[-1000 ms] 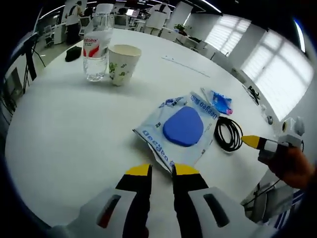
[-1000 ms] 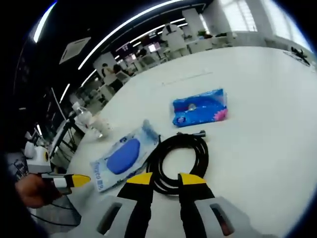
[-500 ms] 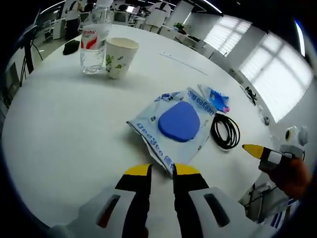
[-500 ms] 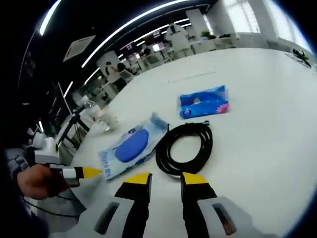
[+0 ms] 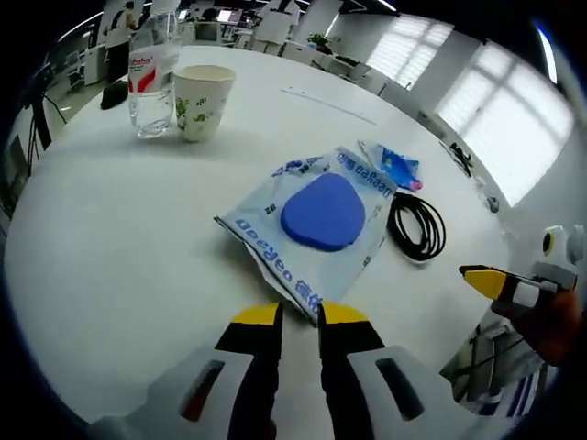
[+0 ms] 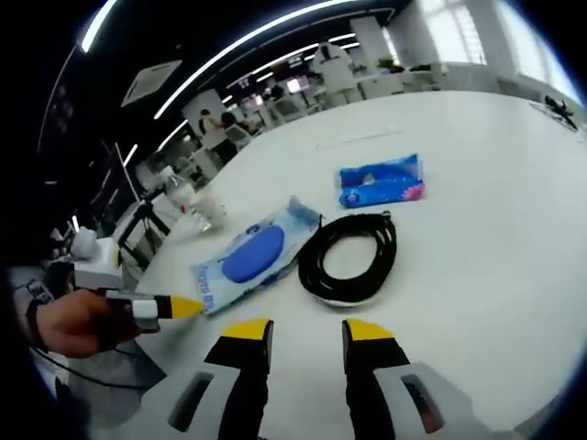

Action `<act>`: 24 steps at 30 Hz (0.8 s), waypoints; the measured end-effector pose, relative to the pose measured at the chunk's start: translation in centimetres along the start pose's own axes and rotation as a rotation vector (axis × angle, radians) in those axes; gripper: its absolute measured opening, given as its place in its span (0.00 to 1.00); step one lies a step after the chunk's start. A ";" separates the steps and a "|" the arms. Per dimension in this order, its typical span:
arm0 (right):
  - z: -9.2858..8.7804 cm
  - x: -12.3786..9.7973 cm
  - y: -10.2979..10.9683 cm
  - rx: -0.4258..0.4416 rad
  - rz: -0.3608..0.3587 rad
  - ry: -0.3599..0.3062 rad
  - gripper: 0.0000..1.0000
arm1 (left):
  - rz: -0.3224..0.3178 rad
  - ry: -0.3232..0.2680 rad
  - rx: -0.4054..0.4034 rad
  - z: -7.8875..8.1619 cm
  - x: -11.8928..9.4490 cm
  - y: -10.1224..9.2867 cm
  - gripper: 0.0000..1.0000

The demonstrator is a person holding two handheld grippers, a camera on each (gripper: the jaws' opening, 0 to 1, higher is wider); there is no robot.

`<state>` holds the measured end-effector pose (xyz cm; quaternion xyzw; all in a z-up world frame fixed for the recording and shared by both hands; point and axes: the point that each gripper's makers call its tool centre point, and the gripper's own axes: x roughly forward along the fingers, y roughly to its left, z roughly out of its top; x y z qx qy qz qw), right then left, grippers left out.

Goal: Arrange the tabletop items into an orderly group along one side of the table until the central work area is clear of visible clutter.

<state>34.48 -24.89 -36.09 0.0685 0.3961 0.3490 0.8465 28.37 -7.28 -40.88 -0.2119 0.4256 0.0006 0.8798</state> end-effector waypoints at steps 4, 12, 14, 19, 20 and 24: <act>-0.7 -0.6 -0.1 0.025 -0.009 -0.008 0.29 | 0.002 -0.001 0.021 -0.1 0.2 0.1 0.12; -1.3 -1.0 -0.1 0.048 -0.016 -0.012 0.29 | -0.004 -0.003 0.009 0.0 0.4 -0.1 0.11; -1.4 -1.3 -0.2 0.056 -0.020 -0.016 0.29 | -0.008 -0.003 0.009 -0.1 0.5 -0.2 0.10; -1.3 -1.3 -0.4 0.062 -0.025 -0.024 0.30 | -0.014 -0.004 0.005 0.0 0.5 -0.5 0.09; -1.3 -1.3 -0.5 0.062 -0.025 -0.024 0.30 | -0.015 -0.005 0.004 0.0 0.6 -0.5 0.09; -1.5 -1.4 -0.6 0.066 -0.027 -0.021 0.30 | -0.022 -0.011 -0.005 0.0 0.9 -0.7 0.07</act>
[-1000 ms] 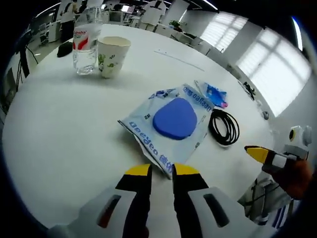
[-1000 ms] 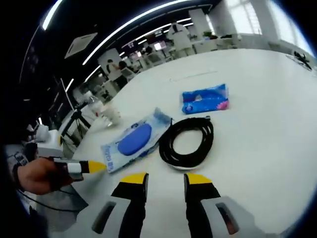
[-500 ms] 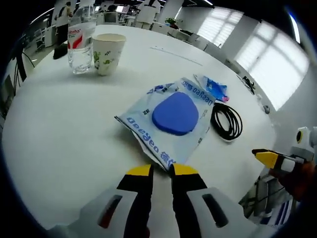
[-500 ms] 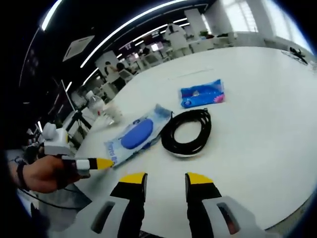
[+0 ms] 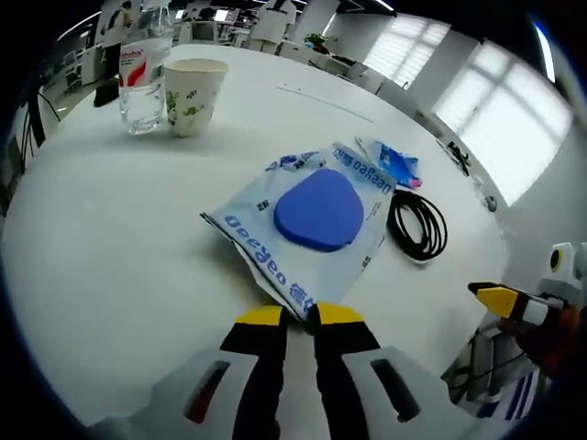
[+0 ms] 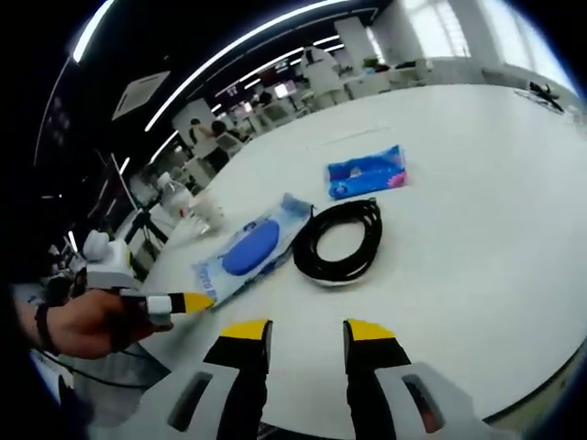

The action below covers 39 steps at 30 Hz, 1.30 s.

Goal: Arrange the tabletop items into an orderly group along one side of the table until the central work area is clear of visible clutter.

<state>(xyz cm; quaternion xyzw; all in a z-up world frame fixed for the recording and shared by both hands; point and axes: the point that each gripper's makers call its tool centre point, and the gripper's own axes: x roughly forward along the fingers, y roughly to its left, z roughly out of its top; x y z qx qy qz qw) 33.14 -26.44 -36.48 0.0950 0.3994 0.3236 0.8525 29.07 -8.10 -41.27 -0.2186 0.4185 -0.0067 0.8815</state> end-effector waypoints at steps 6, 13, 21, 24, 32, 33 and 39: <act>-0.3 0.0 0.1 -0.003 0.004 0.007 0.30 | 0.000 -0.021 -0.012 0.7 -0.2 0.3 0.02; -0.9 0.1 0.6 0.001 0.010 0.020 0.29 | 0.023 -0.032 -0.032 0.7 -0.8 1.3 0.01; -0.9 0.6 1.0 0.001 0.022 0.027 0.29 | 0.047 -0.038 -0.041 0.8 -1.2 2.2 0.00; -0.8 0.5 1.1 0.002 0.024 0.029 0.29 | 0.057 -0.034 -0.040 0.7 -1.6 2.5 0.00; -1.1 0.7 1.3 0.005 0.030 0.041 0.29 | 0.085 -0.031 -0.042 0.1 -2.4 3.8 0.00; -1.2 0.8 1.3 0.005 0.032 0.040 0.29 | 0.090 -0.028 -0.033 0.0 -2.6 3.9 0.00; -1.7 1.3 2.0 -0.001 0.049 0.055 0.29 | 0.103 -0.027 -0.026 -0.6 -3.5 4.4 0.00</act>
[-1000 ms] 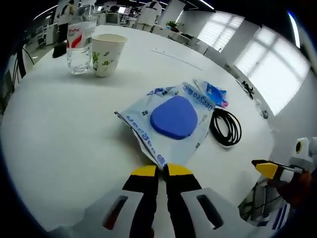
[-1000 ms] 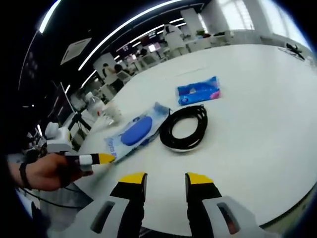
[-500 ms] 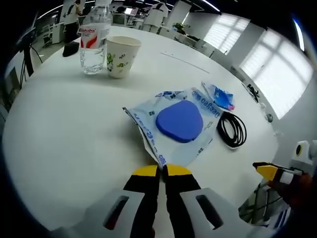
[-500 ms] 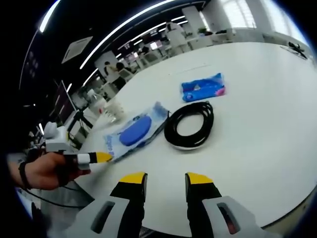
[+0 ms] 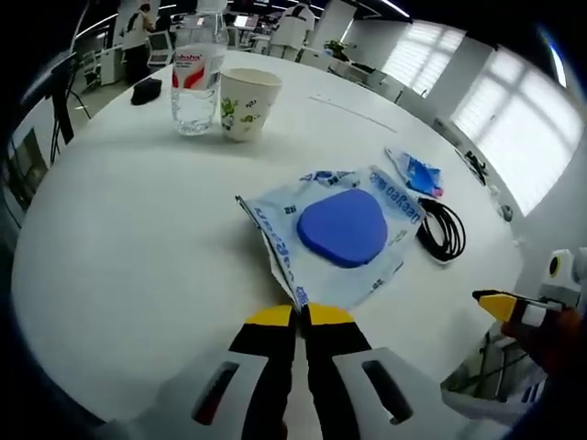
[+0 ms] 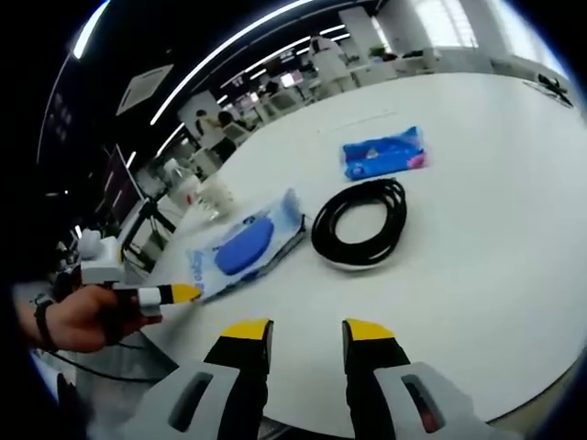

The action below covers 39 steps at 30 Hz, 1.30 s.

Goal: Arrange the tabletop items into an orderly group along one side of the table until the central work area is clear of visible clutter.

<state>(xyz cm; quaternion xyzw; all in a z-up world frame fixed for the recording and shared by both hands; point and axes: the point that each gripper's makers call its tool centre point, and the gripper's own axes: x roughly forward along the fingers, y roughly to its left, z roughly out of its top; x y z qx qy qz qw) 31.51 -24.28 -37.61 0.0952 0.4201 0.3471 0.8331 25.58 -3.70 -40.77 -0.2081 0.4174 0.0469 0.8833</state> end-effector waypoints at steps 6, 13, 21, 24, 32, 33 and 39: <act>0.0 0.6 0.7 -0.023 0.021 0.016 0.29 | 0.002 0.010 0.015 -0.6 -0.7 0.2 0.00; 1.0 1.7 1.2 -0.050 0.041 0.029 0.30 | 0.013 0.041 0.074 -1.8 -2.2 0.4 0.00; 2.3 4.0 2.9 -0.089 0.081 0.049 0.30 | 0.082 0.023 -0.009 -1.8 -3.3 3.0 0.00; 2.5 4.5 3.7 -0.099 0.094 0.060 0.29 | 0.093 0.005 -0.040 -1.5 -3.5 3.6 0.01; 2.9 5.6 4.7 -0.113 0.114 0.083 0.29 | 0.076 -0.022 -0.082 -1.4 -3.6 4.1 0.04; 2.9 5.8 4.9 -0.118 0.117 0.087 0.29 | 0.072 -0.023 -0.090 -1.4 -3.6 4.0 0.05; 2.8 6.6 5.7 -0.120 0.122 0.107 0.28 | 0.061 -0.018 -0.106 -1.7 -3.8 3.7 0.07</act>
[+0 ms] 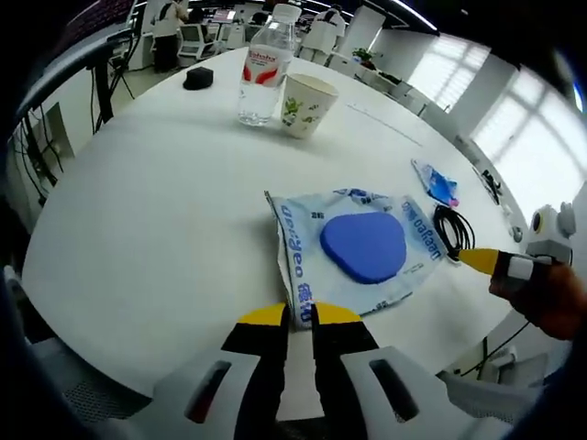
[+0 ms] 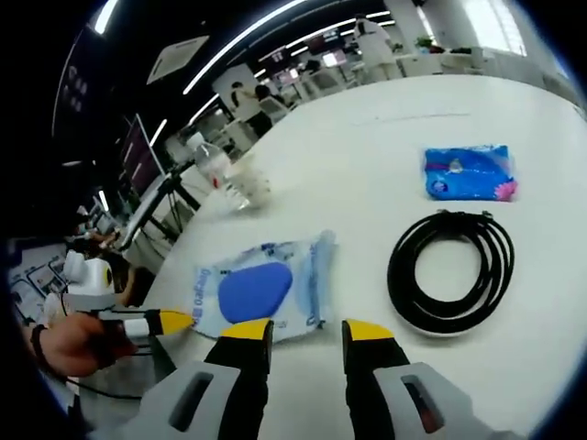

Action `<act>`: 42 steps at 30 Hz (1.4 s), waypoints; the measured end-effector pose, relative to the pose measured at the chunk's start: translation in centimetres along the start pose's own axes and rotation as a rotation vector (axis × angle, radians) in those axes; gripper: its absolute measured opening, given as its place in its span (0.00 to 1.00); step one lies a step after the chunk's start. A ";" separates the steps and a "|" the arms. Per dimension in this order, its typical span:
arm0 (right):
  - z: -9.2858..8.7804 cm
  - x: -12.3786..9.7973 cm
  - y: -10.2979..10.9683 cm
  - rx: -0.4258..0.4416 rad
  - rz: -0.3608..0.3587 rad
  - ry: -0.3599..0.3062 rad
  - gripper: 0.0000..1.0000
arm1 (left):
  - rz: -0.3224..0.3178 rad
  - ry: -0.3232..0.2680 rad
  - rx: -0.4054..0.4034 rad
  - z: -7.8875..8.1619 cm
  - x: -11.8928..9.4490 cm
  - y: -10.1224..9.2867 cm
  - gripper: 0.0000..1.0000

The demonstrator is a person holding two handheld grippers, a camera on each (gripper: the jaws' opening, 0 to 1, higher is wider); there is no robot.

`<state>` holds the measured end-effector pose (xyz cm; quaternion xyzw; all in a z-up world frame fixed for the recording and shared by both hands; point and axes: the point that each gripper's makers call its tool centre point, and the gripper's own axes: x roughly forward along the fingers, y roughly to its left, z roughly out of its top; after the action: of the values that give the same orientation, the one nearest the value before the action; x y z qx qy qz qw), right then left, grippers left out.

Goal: Arrange the tabletop items into an orderly group along one side of the table until the central work area is clear of visible clutter.

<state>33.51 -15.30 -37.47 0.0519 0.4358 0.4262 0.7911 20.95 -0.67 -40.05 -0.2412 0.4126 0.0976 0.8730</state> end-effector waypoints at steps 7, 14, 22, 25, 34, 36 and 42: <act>0.6 1.3 -0.4 0.015 0.000 0.019 0.27 | 0.000 0.002 -0.002 -0.2 -0.1 0.0 0.08; 0.7 1.8 -0.3 0.029 -0.009 0.043 0.25 | 0.002 0.003 -0.021 -0.5 0.1 0.3 0.06; 0.8 3.2 0.3 0.020 0.000 0.068 0.23 | -0.003 0.009 -0.022 -0.5 0.1 0.0 0.06; 0.7 2.9 0.9 0.027 0.000 0.067 0.23 | -0.006 0.008 -0.021 -0.5 0.1 -0.1 0.06; 0.3 3.1 0.0 0.007 -0.025 0.097 0.19 | -0.011 0.012 -0.031 -0.7 0.8 0.2 0.05; 0.1 3.2 -0.2 -0.001 -0.029 0.103 0.17 | -0.011 0.012 -0.030 -0.7 0.9 0.3 0.05; 0.2 3.4 -0.7 -0.023 -0.041 0.108 0.04 | -0.013 0.013 -0.029 -0.8 1.0 0.3 0.03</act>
<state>34.94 -13.20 -39.90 0.0109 0.4739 0.4169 0.7756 20.97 -0.83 -41.31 -0.2572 0.4151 0.0963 0.8673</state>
